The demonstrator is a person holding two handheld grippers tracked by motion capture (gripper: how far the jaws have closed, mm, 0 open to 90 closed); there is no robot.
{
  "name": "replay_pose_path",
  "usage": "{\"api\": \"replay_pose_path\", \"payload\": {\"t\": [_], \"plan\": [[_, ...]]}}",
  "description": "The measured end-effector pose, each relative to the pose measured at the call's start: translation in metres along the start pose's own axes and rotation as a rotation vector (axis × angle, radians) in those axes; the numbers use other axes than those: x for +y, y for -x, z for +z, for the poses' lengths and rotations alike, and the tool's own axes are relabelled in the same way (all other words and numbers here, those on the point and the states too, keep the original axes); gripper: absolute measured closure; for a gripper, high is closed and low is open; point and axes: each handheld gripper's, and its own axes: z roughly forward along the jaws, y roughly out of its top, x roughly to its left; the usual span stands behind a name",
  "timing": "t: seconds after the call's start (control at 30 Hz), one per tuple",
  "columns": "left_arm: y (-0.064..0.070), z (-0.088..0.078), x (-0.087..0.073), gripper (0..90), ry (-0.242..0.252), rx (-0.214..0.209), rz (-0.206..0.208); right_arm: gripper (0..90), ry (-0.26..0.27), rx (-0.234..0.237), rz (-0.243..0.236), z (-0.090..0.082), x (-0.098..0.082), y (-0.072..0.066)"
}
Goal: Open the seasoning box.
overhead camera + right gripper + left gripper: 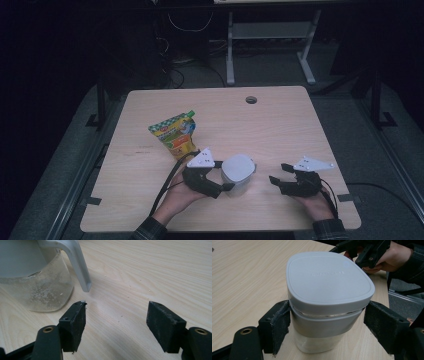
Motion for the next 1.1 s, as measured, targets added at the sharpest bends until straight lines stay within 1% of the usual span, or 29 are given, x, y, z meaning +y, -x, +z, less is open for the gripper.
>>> {"api": "replay_pose_path", "payload": {"t": [0.2, 0.27, 0.6, 0.73, 0.87, 0.97, 1.1], "plan": [[0.0, -0.004, 0.003, 23.1, 0.012, 0.001, -0.008, 31.3, -0.003, -0.001, 0.0, 0.0, 0.0, 0.0], [0.001, -0.006, 0.003, 23.7, 0.025, -0.002, -0.013, 31.3, -0.002, -0.001, 0.0, 0.0, 0.0, 0.0], [0.0, -0.014, 0.006, 32.7, 0.041, 0.003, -0.029, 31.3, -0.004, -0.003, 0.002, 0.0, 0.0, 0.0], [-0.001, -0.017, 0.006, 37.9, 0.048, 0.005, -0.035, 31.3, -0.002, -0.002, 0.0, 0.0, 0.0, 0.001], [-0.002, -0.021, 0.007, 46.0, 0.055, 0.008, -0.028, 31.3, -0.003, -0.003, 0.001, 0.001, -0.001, 0.001], [-0.002, -0.022, 0.007, 51.1, 0.055, 0.008, -0.031, 31.3, -0.006, -0.004, 0.006, 0.001, 0.0, 0.0], [-0.003, -0.023, 0.007, 58.6, 0.06, -0.006, -0.031, 31.3, -0.006, -0.004, 0.003, 0.001, -0.001, 0.0]]}}
